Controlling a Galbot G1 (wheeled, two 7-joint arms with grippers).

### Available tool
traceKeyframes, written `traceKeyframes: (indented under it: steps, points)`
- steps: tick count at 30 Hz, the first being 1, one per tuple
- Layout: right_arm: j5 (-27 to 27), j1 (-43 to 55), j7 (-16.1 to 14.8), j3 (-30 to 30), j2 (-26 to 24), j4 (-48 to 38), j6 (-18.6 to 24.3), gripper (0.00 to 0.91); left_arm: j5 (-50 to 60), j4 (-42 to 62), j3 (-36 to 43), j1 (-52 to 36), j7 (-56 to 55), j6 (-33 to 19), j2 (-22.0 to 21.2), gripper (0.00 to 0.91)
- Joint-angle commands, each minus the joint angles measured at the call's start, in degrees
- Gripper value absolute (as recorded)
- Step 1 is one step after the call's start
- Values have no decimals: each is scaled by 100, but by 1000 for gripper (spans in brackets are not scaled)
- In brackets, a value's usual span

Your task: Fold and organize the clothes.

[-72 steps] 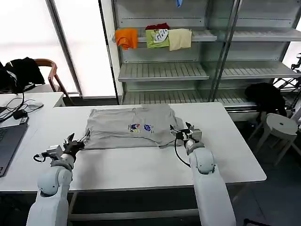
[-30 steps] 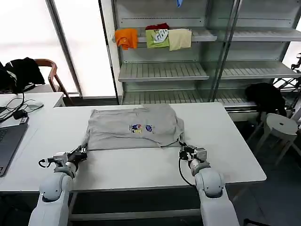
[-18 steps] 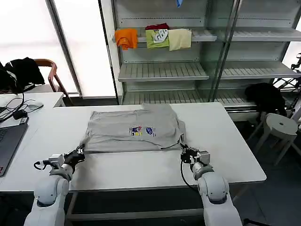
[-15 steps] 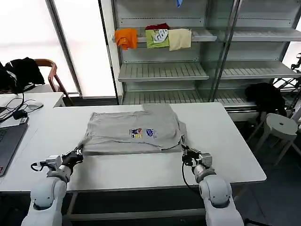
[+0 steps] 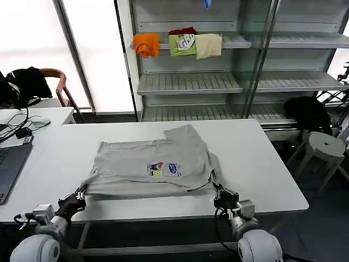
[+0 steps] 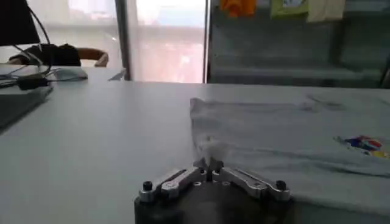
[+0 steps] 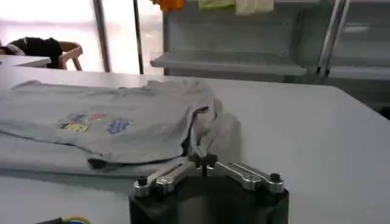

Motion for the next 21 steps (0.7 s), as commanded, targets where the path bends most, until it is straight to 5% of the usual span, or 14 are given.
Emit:
traceKeyframes:
  steps: [1,15,21]
  points:
    - [-124,-600,-77,-33,-59,390,0,907,-37,-520,-196,722,-174,27,-93,907]
    - [-226,-480,438,-84,39,807,190,907,59,-654,-265,422,-358,-139,-242,907]
    - [-514,735,163,-77,159,616,13,907,-75,-473,-144,-640,-317,-161,-71,907]
